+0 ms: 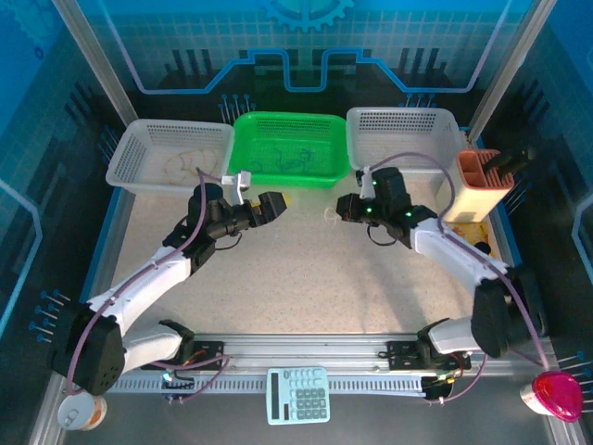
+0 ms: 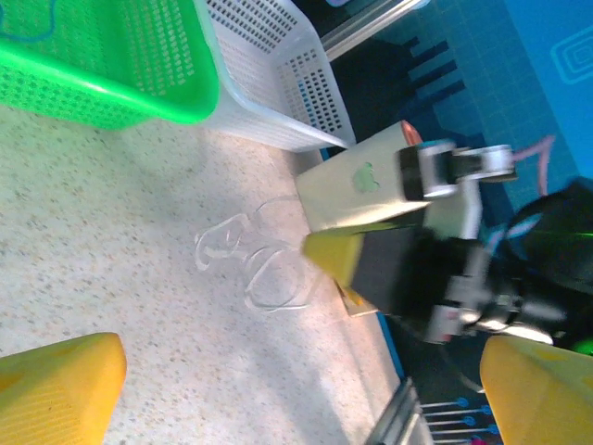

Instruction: Untangle the cables

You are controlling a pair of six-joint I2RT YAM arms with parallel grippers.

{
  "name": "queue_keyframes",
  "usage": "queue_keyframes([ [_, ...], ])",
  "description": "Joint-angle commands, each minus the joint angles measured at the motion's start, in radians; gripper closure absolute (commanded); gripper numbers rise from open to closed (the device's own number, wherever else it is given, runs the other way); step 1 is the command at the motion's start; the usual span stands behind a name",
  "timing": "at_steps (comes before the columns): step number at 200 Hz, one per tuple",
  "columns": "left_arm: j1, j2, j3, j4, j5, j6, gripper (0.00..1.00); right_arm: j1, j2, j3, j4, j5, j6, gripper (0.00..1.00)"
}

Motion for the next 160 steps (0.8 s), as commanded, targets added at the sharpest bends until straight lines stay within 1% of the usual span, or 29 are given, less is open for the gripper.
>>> queue_keyframes([
  [1,-0.022,0.016,-0.010,0.075,0.075,-0.112,0.01,-0.008,-0.072,-0.002,0.087,-0.180,-0.018,1.00],
  [27,-0.042,0.019,-0.023,0.160,0.058,-0.181,0.01,-0.008,-0.111,0.011,0.085,-0.167,0.045,1.00],
  [46,-0.065,0.025,-0.017,0.232,0.069,-0.220,0.01,-0.007,-0.113,0.016,0.109,-0.181,0.092,1.00],
  [64,-0.085,0.036,-0.016,0.277,0.062,-0.268,0.05,-0.008,-0.107,0.012,0.149,-0.204,0.135,1.00],
  [81,-0.114,0.050,-0.041,0.357,0.031,-0.355,0.10,-0.005,-0.109,0.006,0.179,-0.204,0.171,1.00],
  [104,-0.155,0.051,-0.093,0.416,-0.057,-0.455,0.11,0.001,-0.116,-0.002,0.214,-0.203,0.203,1.00],
  [121,-0.180,0.030,-0.166,0.472,-0.175,-0.534,0.10,0.002,-0.122,-0.011,0.254,-0.215,0.221,1.00],
  [133,-0.185,0.017,-0.212,0.506,-0.238,-0.586,0.08,0.002,-0.123,-0.014,0.285,-0.227,0.236,1.00],
  [146,-0.184,0.015,-0.243,0.541,-0.281,-0.636,0.06,0.001,-0.120,-0.018,0.324,-0.241,0.259,1.00],
  [160,-0.184,0.029,-0.258,0.590,-0.302,-0.687,0.04,0.007,-0.116,-0.022,0.362,-0.254,0.281,1.00],
])
